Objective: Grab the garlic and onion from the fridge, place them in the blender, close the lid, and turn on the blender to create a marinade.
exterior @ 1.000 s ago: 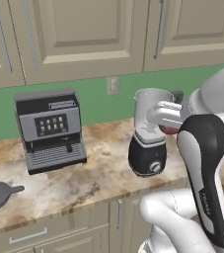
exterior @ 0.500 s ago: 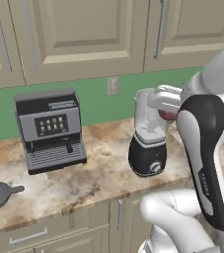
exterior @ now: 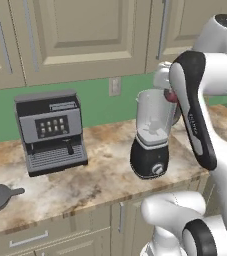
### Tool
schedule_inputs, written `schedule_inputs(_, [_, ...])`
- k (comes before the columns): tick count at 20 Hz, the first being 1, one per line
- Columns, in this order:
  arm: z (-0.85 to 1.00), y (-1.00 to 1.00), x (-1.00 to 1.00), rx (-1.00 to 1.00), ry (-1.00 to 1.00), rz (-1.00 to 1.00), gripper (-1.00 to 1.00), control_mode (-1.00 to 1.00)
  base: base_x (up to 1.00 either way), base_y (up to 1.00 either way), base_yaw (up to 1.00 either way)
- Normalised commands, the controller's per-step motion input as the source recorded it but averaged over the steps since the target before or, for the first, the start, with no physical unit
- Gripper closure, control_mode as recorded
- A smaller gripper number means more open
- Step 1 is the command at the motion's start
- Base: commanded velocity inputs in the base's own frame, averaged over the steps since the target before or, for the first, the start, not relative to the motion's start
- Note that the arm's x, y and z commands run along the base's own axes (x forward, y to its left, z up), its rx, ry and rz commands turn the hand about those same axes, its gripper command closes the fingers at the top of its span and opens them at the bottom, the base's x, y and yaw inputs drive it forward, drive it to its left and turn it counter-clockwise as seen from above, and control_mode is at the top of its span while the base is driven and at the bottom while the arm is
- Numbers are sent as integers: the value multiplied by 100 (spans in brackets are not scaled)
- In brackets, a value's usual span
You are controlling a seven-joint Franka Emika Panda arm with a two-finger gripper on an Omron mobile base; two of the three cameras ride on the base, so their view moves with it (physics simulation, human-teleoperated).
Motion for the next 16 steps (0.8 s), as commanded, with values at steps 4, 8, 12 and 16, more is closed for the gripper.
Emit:
schedule_inputs(4, [-47, 0, 88, -23, 0, -3, 100, -100, 0, 0, 0])
schedule_inputs(8, [-41, 0, 95, -12, 0, 0, 100, -100, 0, 0, 0])
schedule_inputs(12, [-31, -4, 93, 0, 1, 1, 100, -100, 0, 0, 0])
schedule_inputs(16, [-31, -8, 78, 2, 10, 5, 100, -100, 0, 0, 0])
